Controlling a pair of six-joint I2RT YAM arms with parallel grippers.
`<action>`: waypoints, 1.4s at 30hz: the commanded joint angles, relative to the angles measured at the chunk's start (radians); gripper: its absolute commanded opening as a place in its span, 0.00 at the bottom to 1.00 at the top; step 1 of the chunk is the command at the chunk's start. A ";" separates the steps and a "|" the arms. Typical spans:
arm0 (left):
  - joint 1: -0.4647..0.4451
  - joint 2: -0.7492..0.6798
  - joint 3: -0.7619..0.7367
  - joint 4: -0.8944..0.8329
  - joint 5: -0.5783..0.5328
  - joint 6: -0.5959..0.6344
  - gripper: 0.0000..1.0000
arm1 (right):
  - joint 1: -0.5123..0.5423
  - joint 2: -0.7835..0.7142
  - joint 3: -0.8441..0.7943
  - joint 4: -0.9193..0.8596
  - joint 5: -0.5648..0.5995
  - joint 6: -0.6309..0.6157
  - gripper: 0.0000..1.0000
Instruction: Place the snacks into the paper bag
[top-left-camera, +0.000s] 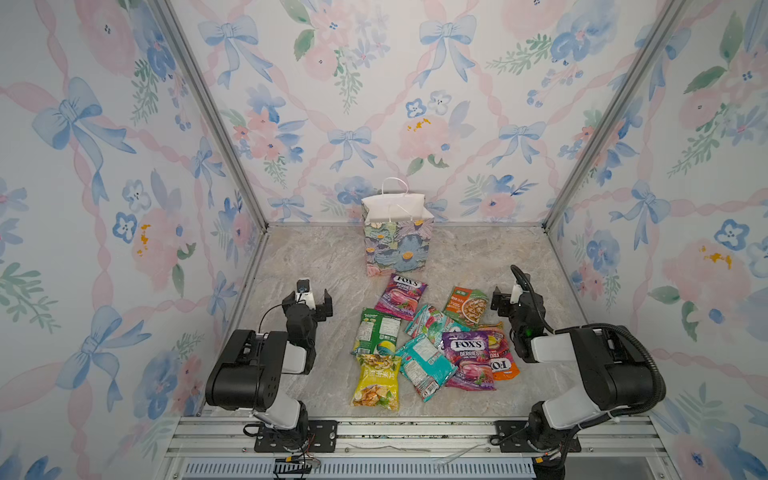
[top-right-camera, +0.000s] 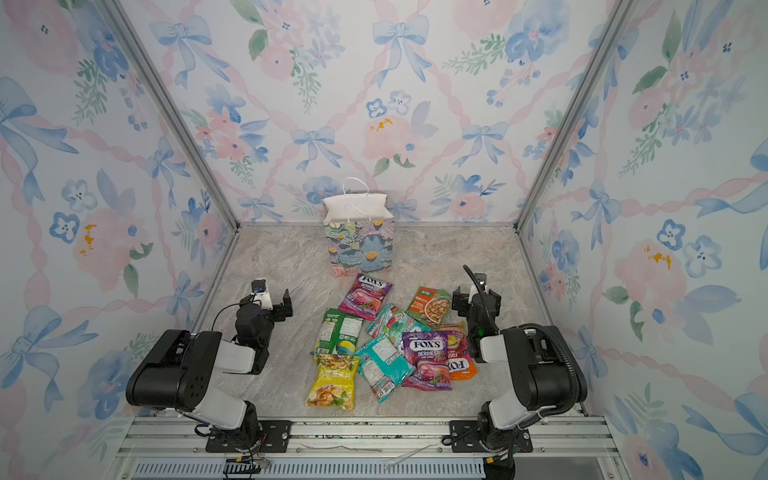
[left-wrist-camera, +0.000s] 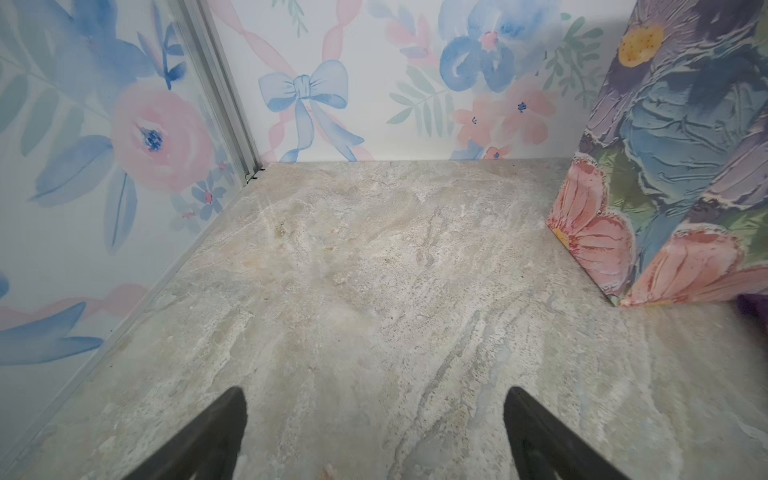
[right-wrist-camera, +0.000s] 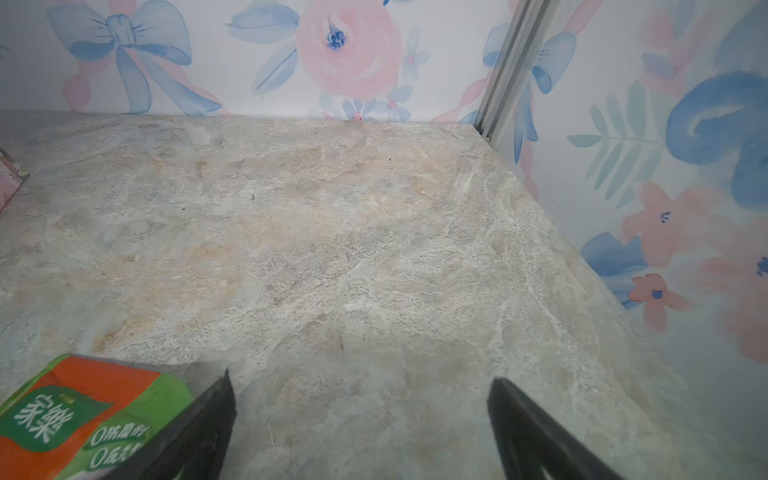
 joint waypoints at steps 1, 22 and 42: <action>0.006 -0.001 0.015 -0.007 0.011 -0.008 0.98 | -0.007 -0.006 0.017 0.001 -0.009 0.015 0.96; 0.010 0.000 0.015 -0.006 0.015 -0.011 0.98 | -0.010 -0.006 0.017 0.001 -0.012 0.015 0.96; -0.096 -0.267 0.211 -0.520 -0.076 -0.075 0.98 | 0.063 -0.286 0.449 -0.870 0.150 0.315 0.97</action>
